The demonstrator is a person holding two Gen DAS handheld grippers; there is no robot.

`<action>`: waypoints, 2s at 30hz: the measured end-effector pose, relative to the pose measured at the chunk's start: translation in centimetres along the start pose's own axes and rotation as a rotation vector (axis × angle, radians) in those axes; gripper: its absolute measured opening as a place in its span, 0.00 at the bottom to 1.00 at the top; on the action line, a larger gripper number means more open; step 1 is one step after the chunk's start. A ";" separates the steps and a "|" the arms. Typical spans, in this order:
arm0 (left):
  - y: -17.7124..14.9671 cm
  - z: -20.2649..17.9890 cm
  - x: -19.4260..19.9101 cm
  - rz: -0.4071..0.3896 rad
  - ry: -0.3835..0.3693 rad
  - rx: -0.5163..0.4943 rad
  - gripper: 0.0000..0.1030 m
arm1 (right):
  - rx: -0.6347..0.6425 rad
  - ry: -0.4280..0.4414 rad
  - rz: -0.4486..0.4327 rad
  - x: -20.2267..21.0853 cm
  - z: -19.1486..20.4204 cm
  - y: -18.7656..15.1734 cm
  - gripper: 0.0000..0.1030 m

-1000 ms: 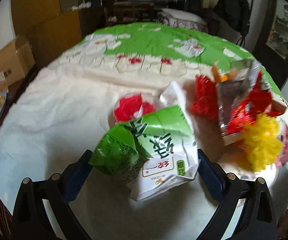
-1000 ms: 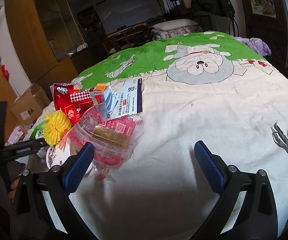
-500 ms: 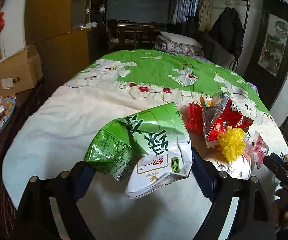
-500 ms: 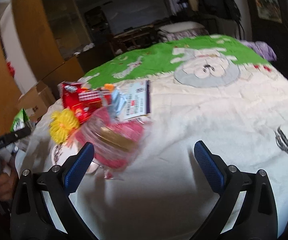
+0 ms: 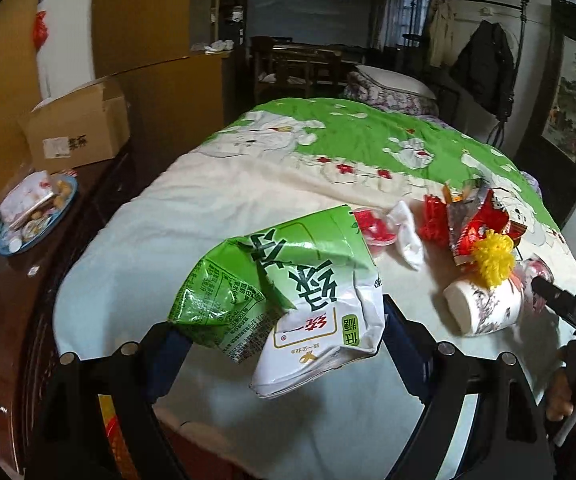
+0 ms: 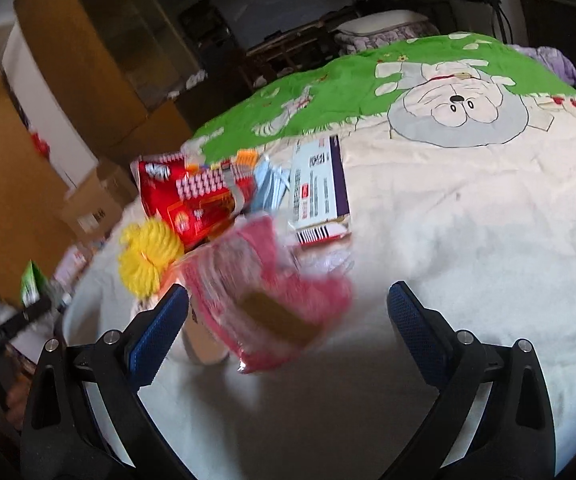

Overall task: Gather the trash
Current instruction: 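Grasp the pink plastic bag with the right tool, then carry the green bag to the red basket and release it while right tool drops pink bag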

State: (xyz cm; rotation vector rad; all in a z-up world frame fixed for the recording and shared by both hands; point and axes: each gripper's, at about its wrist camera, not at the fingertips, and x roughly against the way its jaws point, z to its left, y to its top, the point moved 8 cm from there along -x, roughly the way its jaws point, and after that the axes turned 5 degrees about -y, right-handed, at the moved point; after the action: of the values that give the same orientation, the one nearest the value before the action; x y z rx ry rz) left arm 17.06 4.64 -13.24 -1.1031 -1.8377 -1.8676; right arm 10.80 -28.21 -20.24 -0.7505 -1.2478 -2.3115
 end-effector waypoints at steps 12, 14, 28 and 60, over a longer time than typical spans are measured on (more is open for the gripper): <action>-2.1 5.3 7.1 -0.050 0.115 0.058 0.84 | 0.148 -0.036 -0.118 5.0 4.6 1.2 0.49; -2.7 6.5 8.1 -0.048 0.135 0.073 0.84 | 0.159 -0.011 -0.139 6.4 5.7 1.5 0.49; -12.9 15.5 7.2 0.163 0.196 0.238 0.87 | 0.312 0.190 -0.071 9.2 17.0 -3.2 0.50; -18.5 28.3 8.8 0.103 0.340 0.493 0.94 | 0.685 0.379 0.467 -1.7 39.3 -21.8 0.79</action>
State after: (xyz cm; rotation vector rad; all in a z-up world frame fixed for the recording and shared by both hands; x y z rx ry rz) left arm 7.32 36.61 -23.61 -0.6497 -1.8510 -1.3341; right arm 9.91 16.61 -17.21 -0.2933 -1.3731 -1.4247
